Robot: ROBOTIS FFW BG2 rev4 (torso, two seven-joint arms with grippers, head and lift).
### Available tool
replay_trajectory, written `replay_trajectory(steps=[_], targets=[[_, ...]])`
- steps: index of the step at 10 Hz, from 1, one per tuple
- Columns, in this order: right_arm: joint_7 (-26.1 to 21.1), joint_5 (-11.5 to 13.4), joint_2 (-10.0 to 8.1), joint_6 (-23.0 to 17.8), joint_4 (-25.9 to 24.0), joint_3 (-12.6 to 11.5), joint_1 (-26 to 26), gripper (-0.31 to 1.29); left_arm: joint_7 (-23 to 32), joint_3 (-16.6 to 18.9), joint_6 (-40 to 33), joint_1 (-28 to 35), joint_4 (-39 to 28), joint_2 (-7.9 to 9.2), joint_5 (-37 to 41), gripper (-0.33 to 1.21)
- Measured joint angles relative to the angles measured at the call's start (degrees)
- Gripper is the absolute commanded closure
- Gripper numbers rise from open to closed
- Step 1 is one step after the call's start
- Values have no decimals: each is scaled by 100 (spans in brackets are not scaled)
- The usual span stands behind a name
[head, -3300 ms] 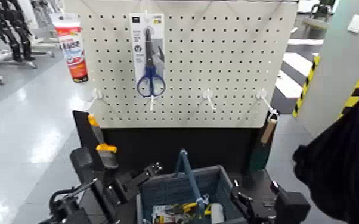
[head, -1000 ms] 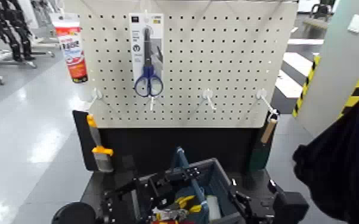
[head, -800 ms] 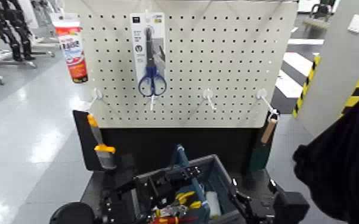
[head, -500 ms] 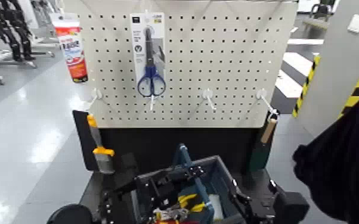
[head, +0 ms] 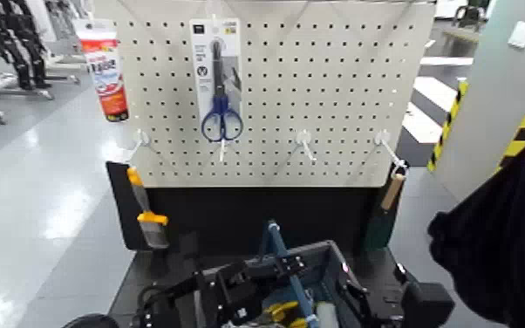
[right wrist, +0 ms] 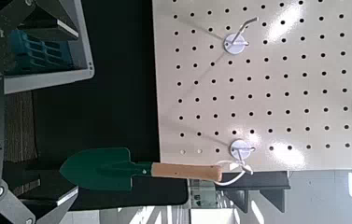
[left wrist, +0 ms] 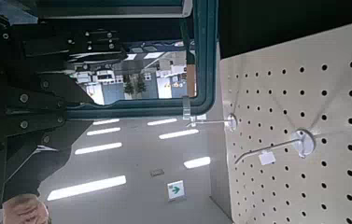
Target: Grasp the handle of the crate.
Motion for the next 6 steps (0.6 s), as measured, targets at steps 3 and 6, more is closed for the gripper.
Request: replay_trajectory(steps=[3,6], targets=[[-49,113,5,-93,9,8,14,15,262,93,-11,210,-330,-4,230,119],[-47,129,2,-78,14,47,6,15,286,114,-22,269,-377,1,303,119]])
